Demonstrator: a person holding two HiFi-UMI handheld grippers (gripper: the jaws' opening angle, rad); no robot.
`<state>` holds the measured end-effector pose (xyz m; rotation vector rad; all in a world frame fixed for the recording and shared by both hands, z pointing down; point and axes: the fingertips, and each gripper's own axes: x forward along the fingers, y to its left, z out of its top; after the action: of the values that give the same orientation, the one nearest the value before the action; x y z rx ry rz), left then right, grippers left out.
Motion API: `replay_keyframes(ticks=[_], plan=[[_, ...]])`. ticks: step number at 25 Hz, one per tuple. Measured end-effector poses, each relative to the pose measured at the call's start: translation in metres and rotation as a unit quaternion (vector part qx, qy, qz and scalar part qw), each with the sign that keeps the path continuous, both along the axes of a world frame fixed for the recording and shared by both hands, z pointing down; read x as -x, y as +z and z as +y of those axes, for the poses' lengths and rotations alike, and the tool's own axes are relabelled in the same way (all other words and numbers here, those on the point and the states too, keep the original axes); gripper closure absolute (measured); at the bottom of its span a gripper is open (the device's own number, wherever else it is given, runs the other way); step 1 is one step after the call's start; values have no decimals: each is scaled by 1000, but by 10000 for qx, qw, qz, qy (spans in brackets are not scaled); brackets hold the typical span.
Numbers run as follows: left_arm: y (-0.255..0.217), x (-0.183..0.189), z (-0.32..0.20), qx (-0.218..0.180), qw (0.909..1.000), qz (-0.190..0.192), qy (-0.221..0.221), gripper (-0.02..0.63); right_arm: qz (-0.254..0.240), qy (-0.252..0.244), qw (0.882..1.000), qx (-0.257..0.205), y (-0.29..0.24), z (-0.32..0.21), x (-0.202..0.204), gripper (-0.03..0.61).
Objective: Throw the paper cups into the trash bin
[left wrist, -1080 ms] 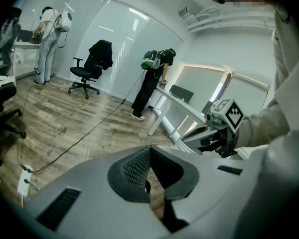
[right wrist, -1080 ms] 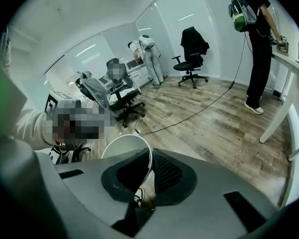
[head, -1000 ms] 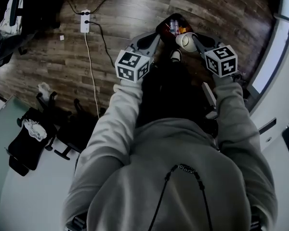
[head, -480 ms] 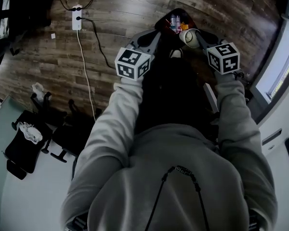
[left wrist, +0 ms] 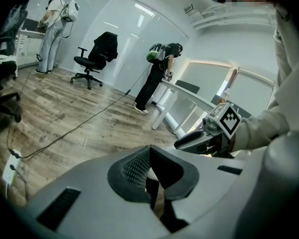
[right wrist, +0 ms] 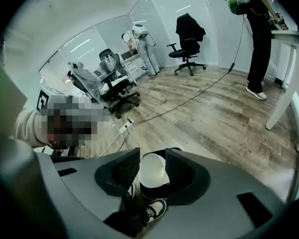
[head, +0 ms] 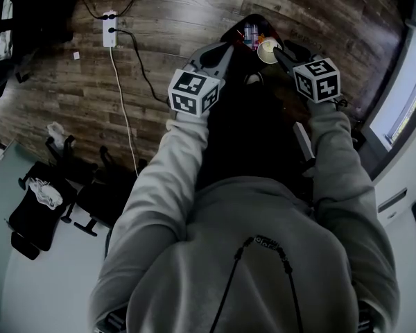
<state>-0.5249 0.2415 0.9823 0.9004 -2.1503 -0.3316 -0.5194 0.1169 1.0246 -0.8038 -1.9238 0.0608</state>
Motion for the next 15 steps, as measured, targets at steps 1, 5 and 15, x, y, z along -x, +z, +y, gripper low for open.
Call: replay_keyframes(ticks=[1, 5, 15], plan=[[-3, 0, 0, -35, 10000, 23, -29, 615, 7, 52, 10000, 13, -4, -3, 0, 442], [-20, -13, -6, -120, 9998, 162, -25, 615, -47, 290, 9995, 69, -33, -16, 0, 442], [-115, -33, -21, -113, 9998, 159, 90, 615, -39, 451, 9988, 182, -135, -25, -30, 425]])
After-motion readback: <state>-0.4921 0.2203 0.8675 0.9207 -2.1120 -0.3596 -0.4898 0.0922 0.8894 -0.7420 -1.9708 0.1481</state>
